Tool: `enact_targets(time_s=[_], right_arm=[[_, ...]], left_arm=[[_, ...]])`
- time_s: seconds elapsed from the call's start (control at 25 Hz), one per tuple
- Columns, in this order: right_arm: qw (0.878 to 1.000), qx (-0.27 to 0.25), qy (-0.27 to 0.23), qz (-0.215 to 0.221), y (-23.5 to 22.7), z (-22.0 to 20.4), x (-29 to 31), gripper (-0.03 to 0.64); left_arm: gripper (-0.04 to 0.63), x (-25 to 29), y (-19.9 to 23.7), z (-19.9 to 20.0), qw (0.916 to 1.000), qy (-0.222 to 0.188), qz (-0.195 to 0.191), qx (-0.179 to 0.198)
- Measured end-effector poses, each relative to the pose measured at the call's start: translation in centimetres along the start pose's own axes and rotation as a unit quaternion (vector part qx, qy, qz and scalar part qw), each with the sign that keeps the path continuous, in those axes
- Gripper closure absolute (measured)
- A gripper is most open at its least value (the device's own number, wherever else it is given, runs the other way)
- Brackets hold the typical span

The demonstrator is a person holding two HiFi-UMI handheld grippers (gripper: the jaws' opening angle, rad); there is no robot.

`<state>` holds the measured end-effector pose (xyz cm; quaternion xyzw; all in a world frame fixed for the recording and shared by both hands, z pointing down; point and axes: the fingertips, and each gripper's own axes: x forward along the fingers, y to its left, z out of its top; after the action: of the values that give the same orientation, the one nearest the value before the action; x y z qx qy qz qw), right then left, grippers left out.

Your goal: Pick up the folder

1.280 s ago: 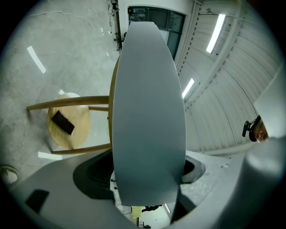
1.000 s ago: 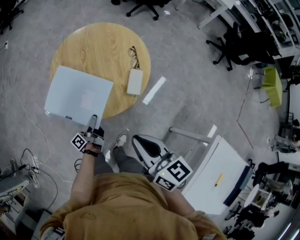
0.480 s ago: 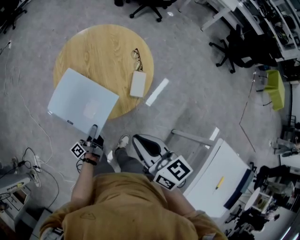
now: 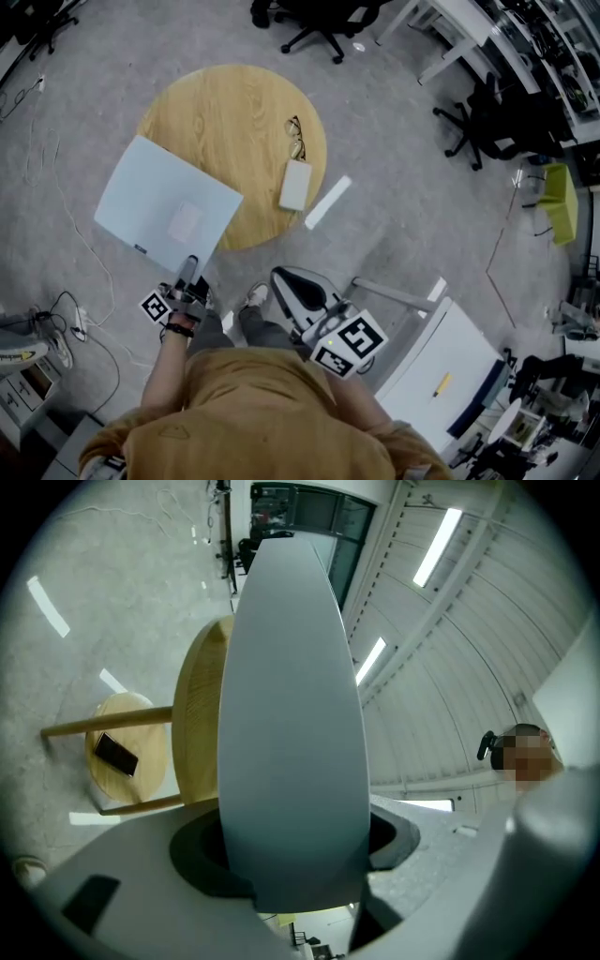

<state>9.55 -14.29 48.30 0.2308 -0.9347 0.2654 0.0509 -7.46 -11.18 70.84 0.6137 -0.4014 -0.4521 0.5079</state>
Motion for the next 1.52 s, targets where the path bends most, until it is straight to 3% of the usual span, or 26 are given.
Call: enact_targets(time_s=[0.16,0.4,0.76,1.12,1.52], right_arm=[[1.0,-0.004,-0.014,0.003,0.5,1.1,0.3,0.618],[0.999,-0.009,-0.044,-0.008,0.6,3.1,-0.2,0.618],[0.994,-0.026,-0.097,-0.036,0.4,6.9,-2.3,0.618],[0.987,-0.055,-0.144,-0.053,1.3,10.8,-4.7,0.618],[0.976,-0.102,-0.185,-0.057,2.1,16.1,-6.0,0.618]], left_arm=[[0.318,0.8,-2.2,1.7,0.9994,0.015,0.001,0.032],[0.318,3.2,-9.5,3.8,0.9956,0.012,-0.042,0.083],[0.318,4.4,-21.9,8.4,0.9758,-0.022,-0.116,0.185],[0.318,1.9,-33.5,12.6,0.941,-0.106,-0.168,0.274],[0.318,-2.7,-42.8,14.6,0.8879,-0.175,-0.18,0.385]])
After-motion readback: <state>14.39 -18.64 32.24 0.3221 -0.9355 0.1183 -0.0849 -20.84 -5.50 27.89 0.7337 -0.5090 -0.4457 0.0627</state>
